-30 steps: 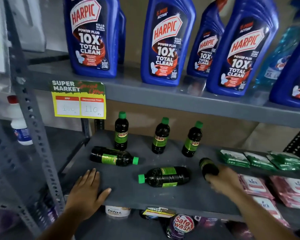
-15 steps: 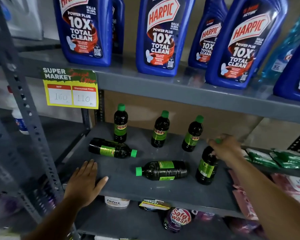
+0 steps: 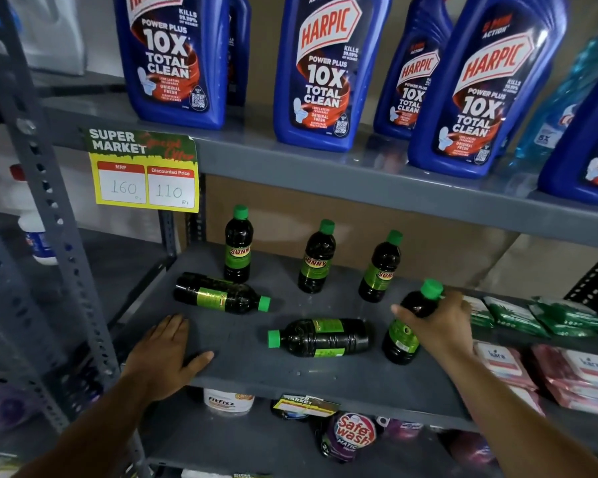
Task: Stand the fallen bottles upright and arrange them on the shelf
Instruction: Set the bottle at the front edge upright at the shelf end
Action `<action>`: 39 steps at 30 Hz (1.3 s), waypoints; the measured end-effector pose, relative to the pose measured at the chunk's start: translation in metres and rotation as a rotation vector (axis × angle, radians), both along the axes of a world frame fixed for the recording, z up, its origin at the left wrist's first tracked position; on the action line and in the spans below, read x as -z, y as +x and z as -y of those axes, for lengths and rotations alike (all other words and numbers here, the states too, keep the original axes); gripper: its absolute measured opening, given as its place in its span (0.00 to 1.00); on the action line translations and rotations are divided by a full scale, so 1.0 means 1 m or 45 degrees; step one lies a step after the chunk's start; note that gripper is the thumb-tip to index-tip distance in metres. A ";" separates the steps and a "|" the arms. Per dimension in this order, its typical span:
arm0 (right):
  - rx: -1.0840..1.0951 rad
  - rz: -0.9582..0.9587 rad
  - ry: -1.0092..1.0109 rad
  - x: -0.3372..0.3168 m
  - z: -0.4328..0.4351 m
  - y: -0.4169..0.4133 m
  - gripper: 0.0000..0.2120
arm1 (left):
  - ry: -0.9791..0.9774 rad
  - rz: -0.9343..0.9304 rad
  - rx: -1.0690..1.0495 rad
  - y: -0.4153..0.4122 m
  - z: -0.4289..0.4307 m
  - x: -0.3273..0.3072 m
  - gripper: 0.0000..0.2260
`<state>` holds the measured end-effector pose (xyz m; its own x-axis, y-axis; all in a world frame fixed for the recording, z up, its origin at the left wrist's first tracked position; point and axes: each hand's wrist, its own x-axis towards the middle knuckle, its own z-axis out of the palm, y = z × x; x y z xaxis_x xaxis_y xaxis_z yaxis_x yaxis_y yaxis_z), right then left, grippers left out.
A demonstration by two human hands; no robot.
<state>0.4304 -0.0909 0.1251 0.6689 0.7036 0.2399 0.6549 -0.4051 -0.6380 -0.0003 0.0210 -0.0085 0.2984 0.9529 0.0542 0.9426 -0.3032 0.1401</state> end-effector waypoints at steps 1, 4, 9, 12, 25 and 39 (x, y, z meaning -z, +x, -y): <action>0.034 -0.036 -0.007 0.006 0.000 0.001 0.42 | -0.019 -0.012 0.006 -0.001 0.000 -0.001 0.53; 0.130 -0.136 0.059 0.025 -0.004 0.011 0.36 | 0.001 -0.033 -0.014 0.000 0.005 0.000 0.53; 0.101 -0.222 0.248 0.030 0.000 -0.011 0.36 | 0.014 -0.037 -0.030 -0.001 0.006 0.002 0.52; 0.129 -0.215 0.308 0.034 -0.001 -0.012 0.42 | 0.018 -0.038 -0.031 0.000 0.004 0.002 0.52; -0.124 -0.485 0.282 0.043 -0.009 0.010 0.42 | 0.033 -0.019 -0.018 0.000 0.006 0.000 0.50; -0.150 -0.592 0.339 0.057 -0.008 0.022 0.38 | 0.021 -0.058 -0.041 0.001 0.007 0.000 0.51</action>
<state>0.4523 -0.0833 0.0685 0.6672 0.7356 0.1175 0.3105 -0.1313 -0.9415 0.0003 0.0143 -0.0085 0.2698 0.9612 0.0569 0.9572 -0.2742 0.0923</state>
